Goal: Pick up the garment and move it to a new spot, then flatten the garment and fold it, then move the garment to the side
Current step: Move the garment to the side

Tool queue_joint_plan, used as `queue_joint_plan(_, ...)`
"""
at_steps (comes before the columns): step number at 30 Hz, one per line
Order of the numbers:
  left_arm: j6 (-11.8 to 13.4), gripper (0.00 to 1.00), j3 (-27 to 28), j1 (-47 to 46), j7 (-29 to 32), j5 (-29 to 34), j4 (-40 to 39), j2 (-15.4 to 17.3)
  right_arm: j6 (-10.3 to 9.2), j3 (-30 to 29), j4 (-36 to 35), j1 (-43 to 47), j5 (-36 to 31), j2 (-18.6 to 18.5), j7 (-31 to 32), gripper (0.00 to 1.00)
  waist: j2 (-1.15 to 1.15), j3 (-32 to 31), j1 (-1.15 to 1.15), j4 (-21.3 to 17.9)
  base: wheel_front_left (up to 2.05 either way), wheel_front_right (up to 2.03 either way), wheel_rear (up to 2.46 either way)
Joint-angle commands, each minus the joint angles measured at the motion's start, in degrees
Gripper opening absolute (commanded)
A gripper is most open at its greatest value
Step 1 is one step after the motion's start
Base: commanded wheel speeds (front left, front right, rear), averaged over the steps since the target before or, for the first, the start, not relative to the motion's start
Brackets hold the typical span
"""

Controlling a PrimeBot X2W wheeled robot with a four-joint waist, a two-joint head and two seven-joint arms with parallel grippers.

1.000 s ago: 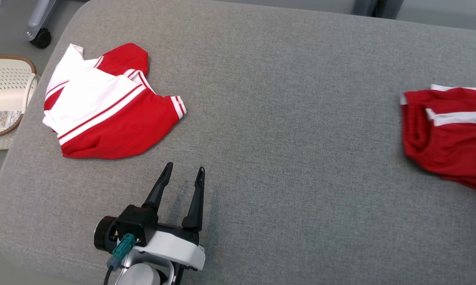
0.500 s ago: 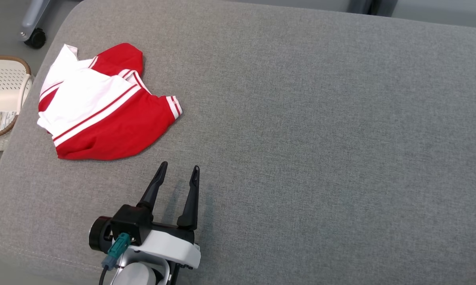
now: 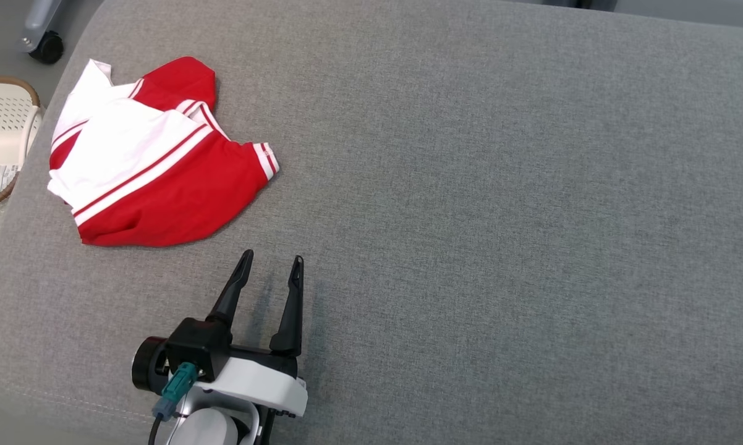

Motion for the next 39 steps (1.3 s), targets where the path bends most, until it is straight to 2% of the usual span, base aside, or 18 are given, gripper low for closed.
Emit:
queue_joint_plan(1, -0.1, 1.0, 0.3, -0.4, 0.0, 0.4, -0.2, 0.2, -0.12, -0.1, 0.8, -0.5, -0.1, 0.5, -0.4, 0.0, 0.0, 0.3, 0.0, -0.2, 0.0, 0.0, 0.0)
queue_joint_plan(4, -0.1, 1.0, 0.4, -0.8, 0.0, 0.5, -0.2, 0.2, -0.12, -0.1, 1.3, -0.8, -0.2, 0.8, -0.6, 0.0, 0.0, 0.5, 0.0, -0.5, 0.0, 0.0, 0.0)
queue_joint_plan(5, -0.2, 1.0, 0.4, -0.8, 0.0, 0.6, -0.1, 0.2, -0.12, -0.2, 1.4, -1.0, -0.4, 0.9, -1.1, 0.43, 0.0, 0.6, 0.0, -0.6, 0.0, 0.0, 0.0)
queue_joint_plan(6, -0.2, 1.0, 0.4, -0.8, 0.0, 0.6, 0.0, 0.2, -0.12, 0.0, 1.5, -1.0, -0.5, 1.1, -1.1, 1.0, 0.0, 0.6, 0.0, -0.7, 0.0, 0.0, 0.0)
queue_joint_plan(20, 0.0, 1.0, -0.4, 0.1, 0.0, -0.7, 0.8, 0.2, -0.12, 4.1, 1.3, -6.4, -6.3, 1.3, -4.6, 1.0, 0.0, -2.4, 0.0, -0.9, 0.0, 0.0, 0.0)
queue_joint_plan(28, 0.6, 1.0, -0.1, 1.2, 0.0, -1.5, 0.7, 0.2, -0.11, 3.2, -1.7, -8.8, -5.5, 4.7, -10.3, 1.0, 0.0, -6.1, 0.0, -1.2, 0.0, 0.0, 0.0)
queue_joint_plan(32, 0.7, 1.0, 1.0, 2.3, 0.0, -1.1, 0.4, 0.2, -0.11, 1.6, -5.7, -7.7, -3.2, 8.7, -15.8, 1.0, 0.0, -8.8, 0.0, -2.3, 0.0, 0.0, 0.0)
queue_joint_plan(35, 0.8, 1.0, 2.3, 2.7, 0.0, -0.9, -0.2, 0.2, -0.07, 0.1, -11.4, -6.3, -1.2, 10.7, -20.1, 1.0, 0.0, -10.8, 0.0, -3.1, 0.0, 0.0, 0.0)
queue_joint_plan(39, 1.4, 1.0, 4.5, 3.5, 0.0, -1.6, -1.6, 0.2, -0.07, -2.5, -19.1, -3.9, -0.1, 12.5, -21.8, 1.0, 0.0, -12.9, 0.0, -4.5, 0.0, 0.0, 0.0)
